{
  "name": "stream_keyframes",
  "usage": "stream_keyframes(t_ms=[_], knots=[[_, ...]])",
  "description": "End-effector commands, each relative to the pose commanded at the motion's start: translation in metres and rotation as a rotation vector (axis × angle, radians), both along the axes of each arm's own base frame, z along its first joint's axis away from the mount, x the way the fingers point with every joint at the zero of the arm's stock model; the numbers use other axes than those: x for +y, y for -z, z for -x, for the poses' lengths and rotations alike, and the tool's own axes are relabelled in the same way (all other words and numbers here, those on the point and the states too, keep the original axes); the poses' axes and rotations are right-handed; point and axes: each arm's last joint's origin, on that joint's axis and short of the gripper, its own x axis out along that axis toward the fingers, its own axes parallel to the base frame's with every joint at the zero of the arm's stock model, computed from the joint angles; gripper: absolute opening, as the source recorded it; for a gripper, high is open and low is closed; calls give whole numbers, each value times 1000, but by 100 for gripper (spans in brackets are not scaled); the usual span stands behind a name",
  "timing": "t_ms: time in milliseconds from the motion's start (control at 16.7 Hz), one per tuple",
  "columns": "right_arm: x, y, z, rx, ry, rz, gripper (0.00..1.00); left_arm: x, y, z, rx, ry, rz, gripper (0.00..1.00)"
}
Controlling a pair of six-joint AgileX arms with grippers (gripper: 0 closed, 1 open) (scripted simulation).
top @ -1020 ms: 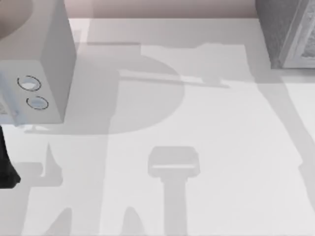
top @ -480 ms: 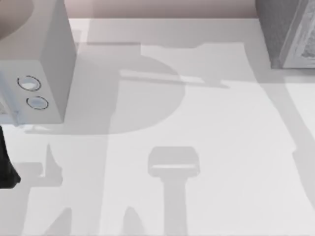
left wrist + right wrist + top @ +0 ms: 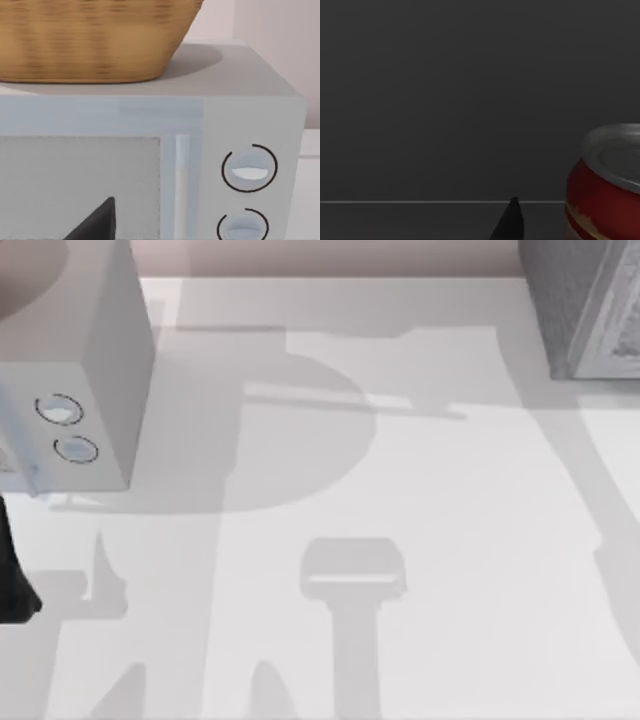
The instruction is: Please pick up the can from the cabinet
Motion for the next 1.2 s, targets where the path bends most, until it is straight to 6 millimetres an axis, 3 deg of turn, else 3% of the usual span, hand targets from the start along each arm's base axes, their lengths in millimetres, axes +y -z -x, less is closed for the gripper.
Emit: stream_keyframes(t_ms=[240,840,1020,1200], knots=[[0,0,0,0,0,0,2,0,0,0,0,0,0,100],[1,-1,2,0,-2,-1,0,0,0,0,0,0,0,100],[8,-14,29,6,1,3,0,0,0,0,0,0,0,100],[11,-38,87,-4,2,0,0,0,0,0,0,0,0,100]])
